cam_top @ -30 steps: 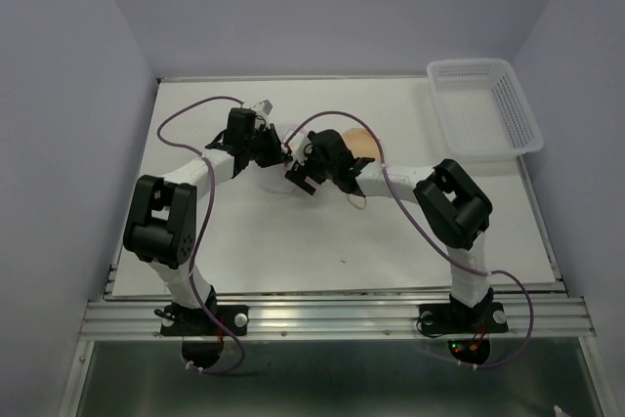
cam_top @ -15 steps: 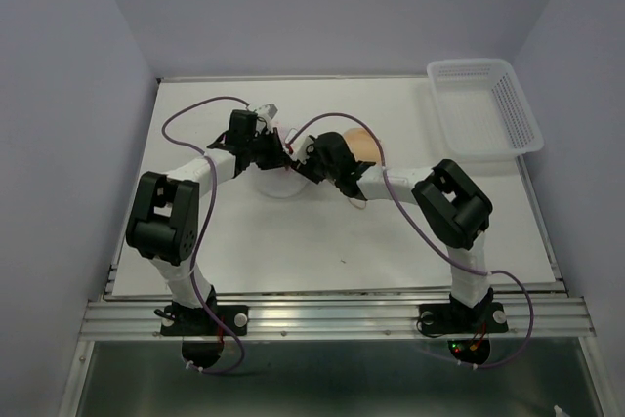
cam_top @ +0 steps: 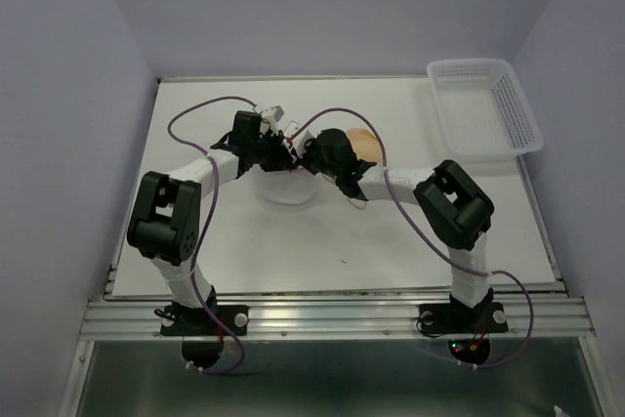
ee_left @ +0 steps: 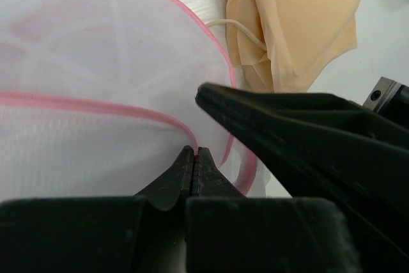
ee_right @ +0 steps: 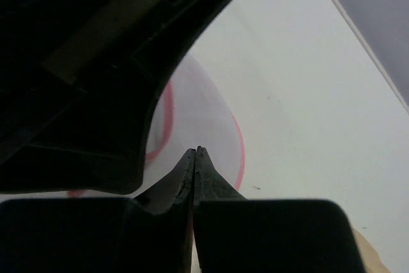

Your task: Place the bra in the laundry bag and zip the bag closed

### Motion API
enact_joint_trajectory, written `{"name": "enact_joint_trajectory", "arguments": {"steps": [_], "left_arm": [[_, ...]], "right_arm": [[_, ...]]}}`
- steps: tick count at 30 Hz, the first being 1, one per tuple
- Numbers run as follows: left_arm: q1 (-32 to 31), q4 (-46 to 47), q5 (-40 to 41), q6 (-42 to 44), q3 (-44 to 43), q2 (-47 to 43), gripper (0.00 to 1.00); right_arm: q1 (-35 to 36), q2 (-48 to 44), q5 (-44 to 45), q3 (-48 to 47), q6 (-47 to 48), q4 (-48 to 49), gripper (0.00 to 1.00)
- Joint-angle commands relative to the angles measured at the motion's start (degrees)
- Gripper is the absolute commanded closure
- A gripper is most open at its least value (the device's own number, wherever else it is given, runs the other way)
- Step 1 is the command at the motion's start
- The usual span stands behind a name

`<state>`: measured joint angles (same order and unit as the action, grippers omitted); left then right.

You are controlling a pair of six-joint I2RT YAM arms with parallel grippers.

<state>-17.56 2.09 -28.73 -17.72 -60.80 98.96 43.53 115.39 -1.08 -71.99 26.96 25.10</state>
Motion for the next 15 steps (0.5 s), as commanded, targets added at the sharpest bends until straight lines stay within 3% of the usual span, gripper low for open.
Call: {"name": "enact_joint_trajectory", "arguments": {"steps": [1, 4, 11, 14, 15], "left_arm": [[-0.2, -0.2, -1.0, 1.5, -2.7, -2.1, 1.00], [-0.2, -0.2, -0.7, 3.0, -2.7, -5.5, 1.00], [-2.4, -6.4, 15.4, 19.4, -8.2, -16.7, 1.00], [-2.6, -4.9, 12.8, 28.3, -7.9, -23.0, 1.00], [-2.7, -2.9, 8.6, 31.1, -7.0, -26.5, 1.00]], "right_arm": [[0.2, -5.6, -9.2, 1.1, -4.8, 5.2, 0.99], [0.2, -8.6, -5.2, 3.2, -6.4, 5.8, 0.99], [-2.4, -17.9, 12.8, 6.6, -16.9, 4.1, 0.99], [-2.4, -22.2, 14.1, 9.5, -17.7, 1.4, 0.99], [-2.4, -23.2, 13.2, 10.4, -18.4, 1.1, 0.98]]}}
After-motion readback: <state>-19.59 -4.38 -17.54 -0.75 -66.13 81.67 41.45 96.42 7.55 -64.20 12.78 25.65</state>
